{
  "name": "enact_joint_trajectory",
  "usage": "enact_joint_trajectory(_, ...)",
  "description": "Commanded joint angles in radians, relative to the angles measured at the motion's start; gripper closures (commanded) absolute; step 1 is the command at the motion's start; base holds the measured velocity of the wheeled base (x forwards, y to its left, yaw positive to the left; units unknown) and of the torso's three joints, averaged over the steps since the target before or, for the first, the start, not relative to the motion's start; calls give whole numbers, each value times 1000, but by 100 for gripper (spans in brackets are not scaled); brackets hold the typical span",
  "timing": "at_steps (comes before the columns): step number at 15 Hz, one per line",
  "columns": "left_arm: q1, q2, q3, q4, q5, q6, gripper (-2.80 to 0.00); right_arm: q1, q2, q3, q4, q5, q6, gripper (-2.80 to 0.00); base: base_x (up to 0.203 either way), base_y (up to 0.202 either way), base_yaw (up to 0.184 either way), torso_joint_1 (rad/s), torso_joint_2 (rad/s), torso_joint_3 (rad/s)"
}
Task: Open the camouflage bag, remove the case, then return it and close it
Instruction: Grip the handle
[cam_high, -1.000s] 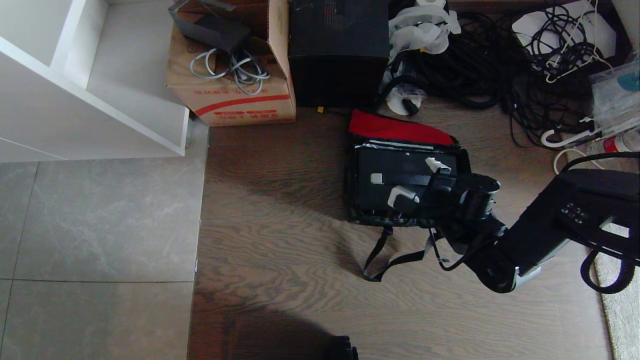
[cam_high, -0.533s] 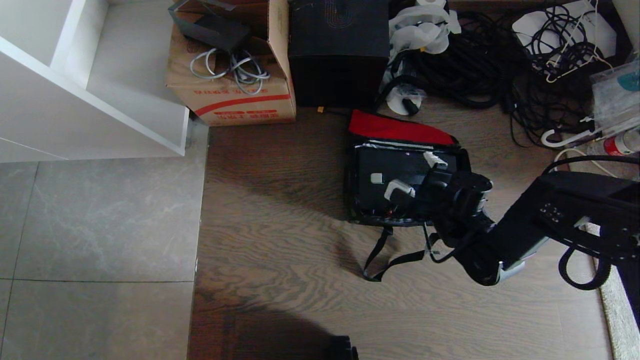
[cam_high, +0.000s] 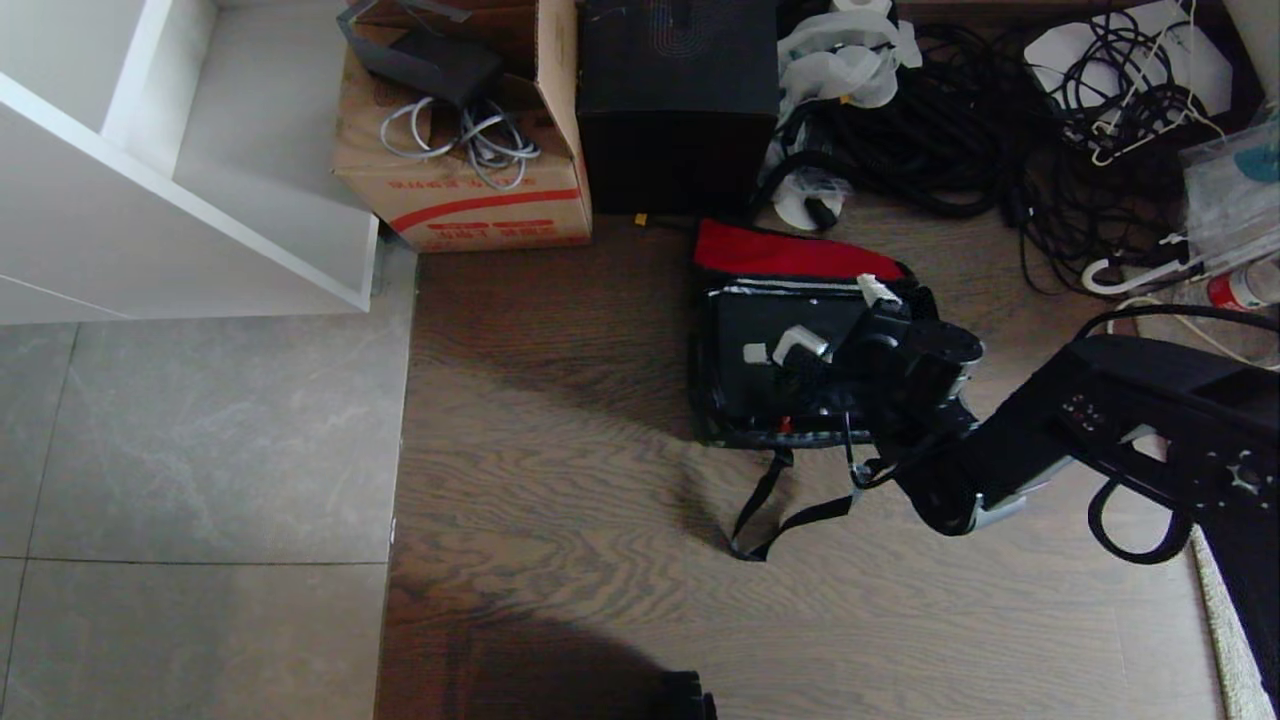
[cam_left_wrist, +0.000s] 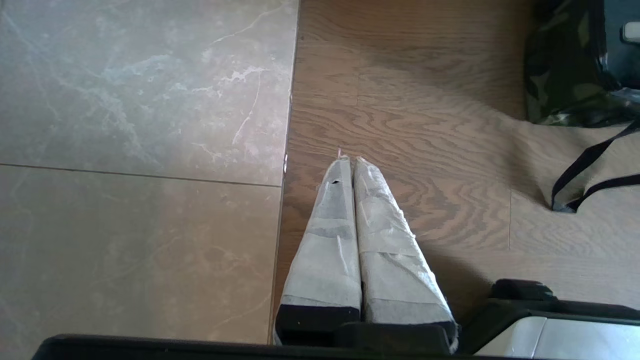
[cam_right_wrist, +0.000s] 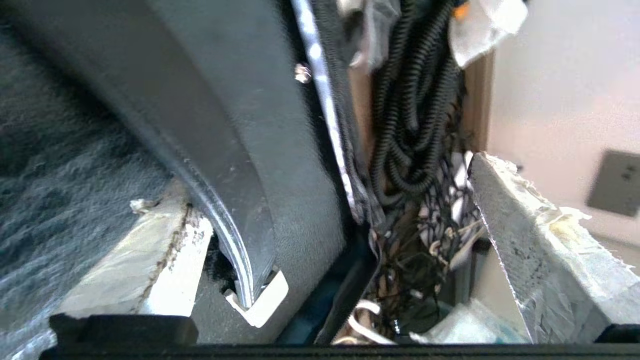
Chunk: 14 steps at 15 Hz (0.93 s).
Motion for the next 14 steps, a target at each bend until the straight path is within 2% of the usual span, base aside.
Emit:
enact_joint_trajectory(1, -1, 0, 9, 0, 1, -1, 0, -2, 1, -47, -10, -33, 0, -280, 0, 0, 0, 0, 0, 0)
enact_joint_trajectory(4, -1, 0, 9, 0, 1, -1, 0, 0, 2, -84, 5, -148, 22, -280, 0, 0, 0, 0, 0, 0)
enact_joint_trajectory(8, -1, 0, 8, 0, 1, -1, 0, 6, 8, -45, 6, -154, 38, -280, 0, 0, 0, 0, 0, 0)
enact_joint_trajectory(9, -1, 0, 9, 0, 0, -1, 0, 12, 13, -37, 9, -157, 46, 0, 0, 0, 0, 0, 0, 0)
enact_joint_trajectory(11, 0, 0, 8, 0, 0, -1, 0, 27, 23, -25, 6, -158, 83, 0, 0, 0, 0, 0, 0, 0)
enact_joint_trajectory(14, 0, 0, 8, 0, 0, -1, 0, 36, 23, -22, 3, -159, 93, 0, 0, 0, 0, 0, 0, 0)
